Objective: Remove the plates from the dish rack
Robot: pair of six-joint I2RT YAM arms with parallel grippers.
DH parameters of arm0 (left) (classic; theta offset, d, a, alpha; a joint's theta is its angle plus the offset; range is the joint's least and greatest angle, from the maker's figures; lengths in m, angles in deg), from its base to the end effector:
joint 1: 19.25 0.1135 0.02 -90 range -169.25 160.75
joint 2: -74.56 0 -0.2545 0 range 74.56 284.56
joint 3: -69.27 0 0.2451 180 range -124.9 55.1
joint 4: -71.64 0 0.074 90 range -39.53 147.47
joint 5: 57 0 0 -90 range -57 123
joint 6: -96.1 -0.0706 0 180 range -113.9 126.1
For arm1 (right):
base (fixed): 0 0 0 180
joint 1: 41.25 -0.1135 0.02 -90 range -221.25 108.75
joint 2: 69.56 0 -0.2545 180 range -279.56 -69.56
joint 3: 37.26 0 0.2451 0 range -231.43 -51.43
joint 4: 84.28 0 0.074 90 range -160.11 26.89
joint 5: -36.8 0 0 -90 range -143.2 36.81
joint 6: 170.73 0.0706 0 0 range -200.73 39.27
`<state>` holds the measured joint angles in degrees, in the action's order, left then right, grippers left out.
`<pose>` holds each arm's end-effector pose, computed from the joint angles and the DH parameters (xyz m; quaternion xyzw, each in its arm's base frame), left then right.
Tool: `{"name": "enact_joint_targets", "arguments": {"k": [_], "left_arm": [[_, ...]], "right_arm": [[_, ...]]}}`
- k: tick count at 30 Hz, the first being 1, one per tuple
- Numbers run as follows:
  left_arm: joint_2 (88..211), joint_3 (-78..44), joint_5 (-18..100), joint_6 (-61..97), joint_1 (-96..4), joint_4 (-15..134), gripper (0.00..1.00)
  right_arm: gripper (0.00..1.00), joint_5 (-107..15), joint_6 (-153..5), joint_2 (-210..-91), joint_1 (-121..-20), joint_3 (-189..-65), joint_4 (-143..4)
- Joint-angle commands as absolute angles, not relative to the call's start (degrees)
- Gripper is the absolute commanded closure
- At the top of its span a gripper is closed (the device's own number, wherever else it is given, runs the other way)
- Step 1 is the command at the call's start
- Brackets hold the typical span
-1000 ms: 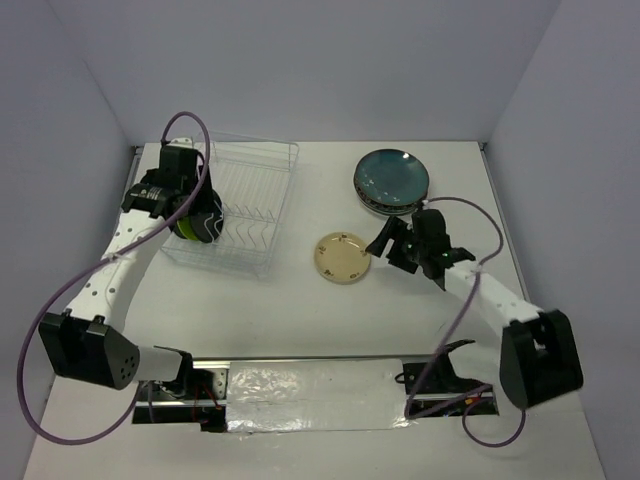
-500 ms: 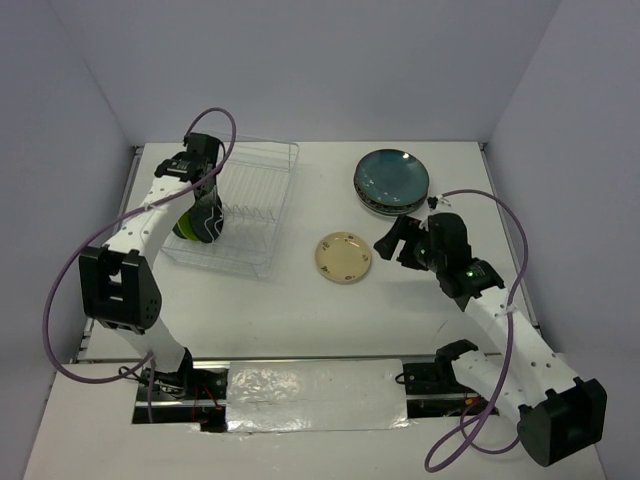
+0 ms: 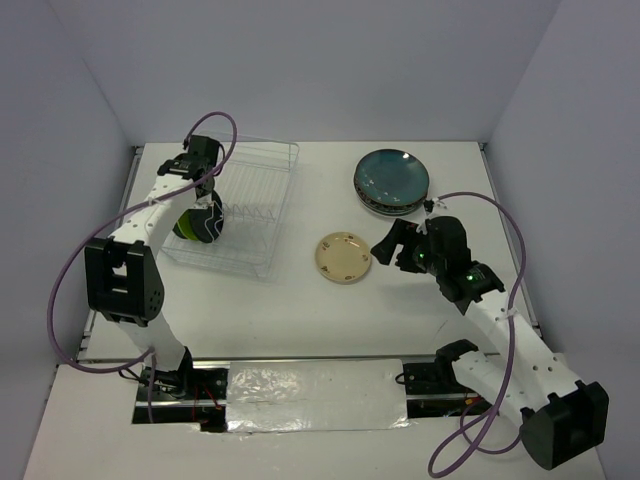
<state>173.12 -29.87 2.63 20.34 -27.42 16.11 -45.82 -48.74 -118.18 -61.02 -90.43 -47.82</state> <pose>0.3817 -0.0187 0.2572 -0.1275 0.9148 0.1885 0.3336 0.2024 0.0824 0.2478 0.0618 0.8708 0.2621 0.4113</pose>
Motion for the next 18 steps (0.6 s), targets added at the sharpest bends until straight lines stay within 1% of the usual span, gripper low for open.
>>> {"name": "enact_joint_targets", "arguments": {"k": [1, 3, 6, 8, 9, 10, 14, 15, 18], "left_arm": [[174.67, -29.98, 2.15, 19.46, -27.34, 17.05, 0.75], [174.06, -29.72, 1.98, 19.11, -27.25, 17.30, 0.80], [173.70, -29.19, 1.63, 18.58, -27.25, 17.39, 0.80], [173.87, -28.75, 1.97, 18.32, -27.25, 17.66, 0.75], [174.22, -28.83, 2.24, 18.41, -27.25, 17.66, 0.67], [174.57, -29.18, 2.07, 18.58, -27.25, 16.96, 0.66], [175.54, -28.84, 1.80, 18.58, -27.16, 16.78, 0.67], [175.63, -28.92, 1.80, 18.76, -27.08, 16.69, 0.65], [175.20, -28.93, 1.71, 18.85, -27.16, 16.51, 0.71]], "right_arm": [[0.17, -45.55, -49.44, -117.63, -61.90, -90.45, -49.28], [0.17, -45.72, -49.53, -117.02, -61.90, -90.72, -48.84], [0.17, -45.64, -49.61, -116.32, -62.08, -91.07, -48.40], [0.17, -45.64, -49.53, -115.88, -61.90, -91.16, -48.40], [0.17, -45.55, -49.44, -115.79, -61.90, -91.16, -48.31], [0.17, -45.46, -49.44, -115.79, -61.99, -91.07, -48.31], [0.17, -45.55, -49.44, -115.35, -61.99, -90.98, -48.40], [0.17, -45.64, -49.53, -115.35, -62.08, -90.98, -48.31], [0.17, -45.64, -49.61, -115.43, -61.99, -91.07, -48.22]]}}
